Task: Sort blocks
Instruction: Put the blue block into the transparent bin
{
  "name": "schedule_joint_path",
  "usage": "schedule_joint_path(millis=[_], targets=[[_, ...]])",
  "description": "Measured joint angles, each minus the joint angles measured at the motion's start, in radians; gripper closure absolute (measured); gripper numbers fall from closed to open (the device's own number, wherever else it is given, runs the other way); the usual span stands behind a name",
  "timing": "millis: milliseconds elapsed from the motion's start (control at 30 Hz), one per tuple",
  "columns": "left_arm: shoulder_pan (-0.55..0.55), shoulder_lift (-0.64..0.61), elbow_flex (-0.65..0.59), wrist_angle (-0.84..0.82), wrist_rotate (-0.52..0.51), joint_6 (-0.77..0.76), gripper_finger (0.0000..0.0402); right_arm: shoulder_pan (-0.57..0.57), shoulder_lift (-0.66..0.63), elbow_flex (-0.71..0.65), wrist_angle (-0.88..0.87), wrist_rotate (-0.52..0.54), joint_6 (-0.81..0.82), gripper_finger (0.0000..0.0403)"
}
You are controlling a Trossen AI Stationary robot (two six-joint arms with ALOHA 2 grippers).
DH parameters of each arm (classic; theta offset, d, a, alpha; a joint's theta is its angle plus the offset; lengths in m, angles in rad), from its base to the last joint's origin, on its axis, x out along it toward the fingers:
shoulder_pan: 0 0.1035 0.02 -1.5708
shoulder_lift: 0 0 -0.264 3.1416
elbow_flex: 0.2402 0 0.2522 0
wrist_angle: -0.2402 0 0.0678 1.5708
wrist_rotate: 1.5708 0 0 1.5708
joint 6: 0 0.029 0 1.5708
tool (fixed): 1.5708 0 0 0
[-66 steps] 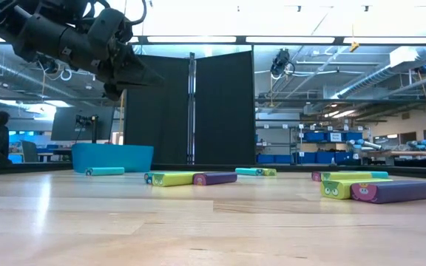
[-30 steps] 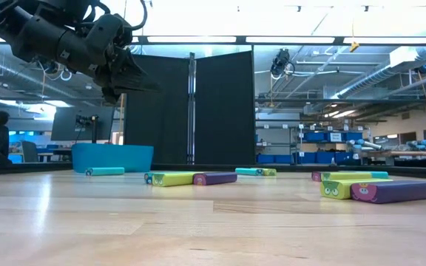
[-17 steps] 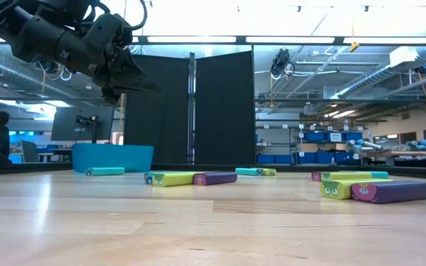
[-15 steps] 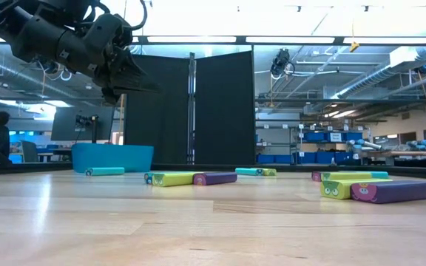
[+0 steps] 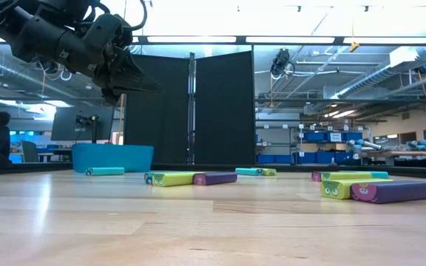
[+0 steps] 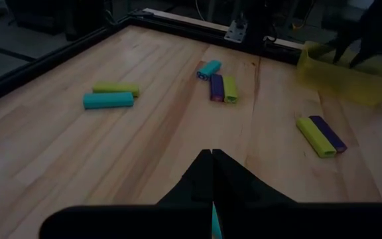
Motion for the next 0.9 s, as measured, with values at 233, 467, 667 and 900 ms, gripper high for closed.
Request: schedule_joint_path(millis=[233,467,667,900], targets=[[0.0,0.0,0.0,-0.013,0.0,-0.013,0.0394,-0.101,-0.053,0.104,-0.191,0.042,-0.103,0.0324],[0.0,0.0,0.0,-0.013,0.0,-0.012,0.0394,-0.303,-0.221,0.104,-0.191,0.271,-0.263,0.039],[0.0,0.0,0.0,-0.032,0.046,-0.03,0.0394,-0.531,-0.29,0.101,-0.17,0.429,-0.419,0.0366],[0.0,0.0,0.0,-0.063,0.053,-0.051,0.0394,-0.749,-0.318,-0.091,-0.001,0.397,-0.587,0.0354]])
